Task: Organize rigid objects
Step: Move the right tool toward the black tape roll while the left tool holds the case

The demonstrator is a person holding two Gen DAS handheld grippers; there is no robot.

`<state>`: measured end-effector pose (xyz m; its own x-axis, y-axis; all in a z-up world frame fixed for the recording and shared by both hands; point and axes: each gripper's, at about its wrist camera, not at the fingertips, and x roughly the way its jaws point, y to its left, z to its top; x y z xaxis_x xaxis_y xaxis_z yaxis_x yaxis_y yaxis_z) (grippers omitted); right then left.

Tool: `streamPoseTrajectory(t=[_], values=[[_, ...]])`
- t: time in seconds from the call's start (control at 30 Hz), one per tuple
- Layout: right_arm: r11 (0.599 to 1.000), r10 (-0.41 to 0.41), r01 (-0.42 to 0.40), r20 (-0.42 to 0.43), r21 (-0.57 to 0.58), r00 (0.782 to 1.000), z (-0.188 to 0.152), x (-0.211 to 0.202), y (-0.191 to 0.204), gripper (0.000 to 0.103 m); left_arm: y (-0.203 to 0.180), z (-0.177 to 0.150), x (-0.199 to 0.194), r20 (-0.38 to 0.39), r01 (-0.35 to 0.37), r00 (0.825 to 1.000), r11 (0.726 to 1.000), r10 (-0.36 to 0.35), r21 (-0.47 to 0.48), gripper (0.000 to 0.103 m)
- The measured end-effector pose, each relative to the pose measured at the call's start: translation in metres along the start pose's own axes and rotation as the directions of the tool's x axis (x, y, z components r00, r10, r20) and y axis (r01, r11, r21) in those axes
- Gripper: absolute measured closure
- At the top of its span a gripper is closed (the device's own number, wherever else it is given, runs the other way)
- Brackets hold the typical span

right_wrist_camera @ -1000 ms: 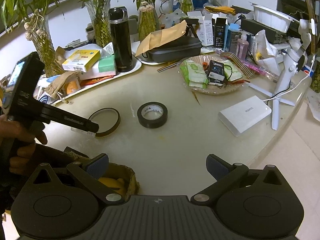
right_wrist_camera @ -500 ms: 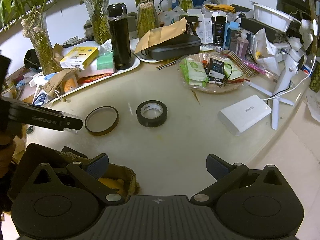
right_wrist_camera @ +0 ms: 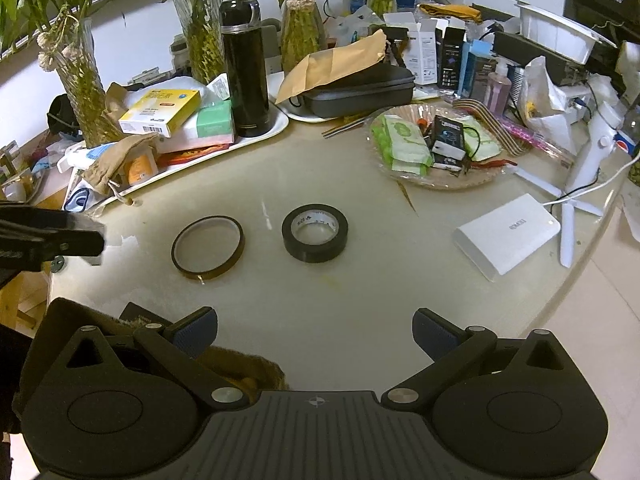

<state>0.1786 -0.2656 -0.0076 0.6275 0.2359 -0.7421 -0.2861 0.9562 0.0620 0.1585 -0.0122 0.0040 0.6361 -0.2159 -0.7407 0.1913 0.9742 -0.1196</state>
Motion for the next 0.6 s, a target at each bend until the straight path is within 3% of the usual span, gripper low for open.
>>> streamPoseTrajectory(t=[0.6], values=[[0.998, 0.021, -0.021, -0.011, -0.055, 1.0, 0.02, 0.06, 0.003, 0.0, 0.036, -0.02, -0.007, 0.054, -0.001, 0.999, 0.999, 0.003, -0.04, 0.036]])
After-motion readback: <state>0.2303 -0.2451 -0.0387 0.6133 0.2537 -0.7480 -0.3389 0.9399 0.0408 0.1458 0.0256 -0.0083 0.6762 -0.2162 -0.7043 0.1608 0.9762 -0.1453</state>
